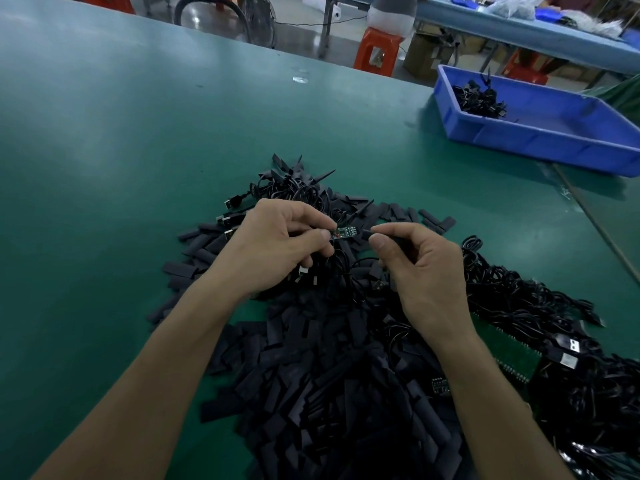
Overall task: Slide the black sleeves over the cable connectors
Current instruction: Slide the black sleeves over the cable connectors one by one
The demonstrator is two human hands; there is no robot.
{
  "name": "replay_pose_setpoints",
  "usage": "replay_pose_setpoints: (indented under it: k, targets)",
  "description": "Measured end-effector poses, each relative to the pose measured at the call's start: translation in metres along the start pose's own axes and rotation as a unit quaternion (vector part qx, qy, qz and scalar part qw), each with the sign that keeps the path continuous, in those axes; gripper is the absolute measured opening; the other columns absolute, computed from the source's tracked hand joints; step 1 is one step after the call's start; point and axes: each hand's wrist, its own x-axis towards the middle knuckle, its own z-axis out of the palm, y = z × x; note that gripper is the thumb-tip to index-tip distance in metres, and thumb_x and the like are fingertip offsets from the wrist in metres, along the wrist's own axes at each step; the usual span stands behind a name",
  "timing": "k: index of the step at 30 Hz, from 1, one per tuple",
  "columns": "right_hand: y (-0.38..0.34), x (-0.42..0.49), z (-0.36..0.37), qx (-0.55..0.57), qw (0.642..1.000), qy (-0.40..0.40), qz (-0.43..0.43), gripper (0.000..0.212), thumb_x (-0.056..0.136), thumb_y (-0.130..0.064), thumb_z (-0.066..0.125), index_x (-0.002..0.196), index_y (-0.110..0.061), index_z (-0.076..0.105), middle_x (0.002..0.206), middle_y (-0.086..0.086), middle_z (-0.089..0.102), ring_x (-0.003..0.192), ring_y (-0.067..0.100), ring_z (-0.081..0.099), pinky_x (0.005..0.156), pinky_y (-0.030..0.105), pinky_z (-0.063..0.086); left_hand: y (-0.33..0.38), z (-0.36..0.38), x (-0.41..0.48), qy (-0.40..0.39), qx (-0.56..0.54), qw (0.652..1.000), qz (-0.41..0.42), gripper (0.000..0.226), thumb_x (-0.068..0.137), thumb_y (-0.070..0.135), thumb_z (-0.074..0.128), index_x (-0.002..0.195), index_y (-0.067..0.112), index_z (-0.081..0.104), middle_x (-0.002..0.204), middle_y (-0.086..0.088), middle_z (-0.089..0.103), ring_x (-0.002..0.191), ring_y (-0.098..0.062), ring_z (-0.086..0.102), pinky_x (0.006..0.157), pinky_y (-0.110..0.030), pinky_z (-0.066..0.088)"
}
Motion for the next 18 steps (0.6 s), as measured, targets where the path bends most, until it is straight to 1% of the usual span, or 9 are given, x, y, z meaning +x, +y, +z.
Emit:
replay_pose_setpoints:
  k: [3, 7, 12, 18]
  targets:
    - [0.0003, 0.0002, -0.0002, 0.004, 1.000, 0.005, -0.004, 0.013, 0.091, -0.019, 0.072, 0.096, -0.031, 0.070, 0.079, -0.014, 0.070, 0.069, -0.003, 0.064, 0.065, 0.010, 0.048, 0.0015, 0.0008, 0.0002, -0.003, -0.011, 1.000, -0.005, 0.015, 0.095, 0.009, 0.066, 0.093, 0.022, 0.073, 0.075, 0.004, 0.077, 0.051, -0.003, 0.058, 0.051, -0.012, 0.045]
    - [0.0002, 0.0007, 0.0004, 0.012, 1.000, 0.006, -0.004, 0.013, 0.088, -0.019, 0.074, 0.099, -0.026, 0.071, 0.082, -0.012, 0.071, 0.070, -0.003, 0.065, 0.065, 0.010, 0.049, 0.0037, 0.0019, -0.0006, -0.010, -0.019, 1.000, -0.014, 0.015, 0.095, 0.008, 0.066, 0.093, 0.021, 0.073, 0.074, 0.003, 0.077, 0.050, -0.002, 0.057, 0.050, -0.011, 0.043]
    - [0.0010, 0.0013, -0.0004, 0.016, 1.000, -0.004, 0.012, 0.023, 0.082, -0.020, 0.080, 0.101, -0.032, 0.072, 0.088, -0.015, 0.075, 0.083, 0.000, 0.071, 0.075, 0.014, 0.053, 0.0052, 0.0025, -0.0008, -0.010, -0.026, 0.999, -0.022, 0.013, 0.095, 0.008, 0.066, 0.094, 0.019, 0.072, 0.074, 0.002, 0.077, 0.050, -0.002, 0.057, 0.049, -0.011, 0.042]
    - [0.0024, 0.0016, -0.0033, 0.018, 0.999, -0.012, 0.027, 0.024, 0.081, -0.021, 0.082, 0.102, -0.030, 0.074, 0.084, -0.015, 0.075, 0.078, -0.001, 0.070, 0.072, 0.014, 0.053, 0.0073, 0.0024, -0.0021, -0.019, -0.039, 0.999, -0.028, 0.012, 0.096, 0.006, 0.064, 0.095, 0.014, 0.072, 0.073, 0.001, 0.076, 0.051, -0.002, 0.056, 0.050, -0.010, 0.042]
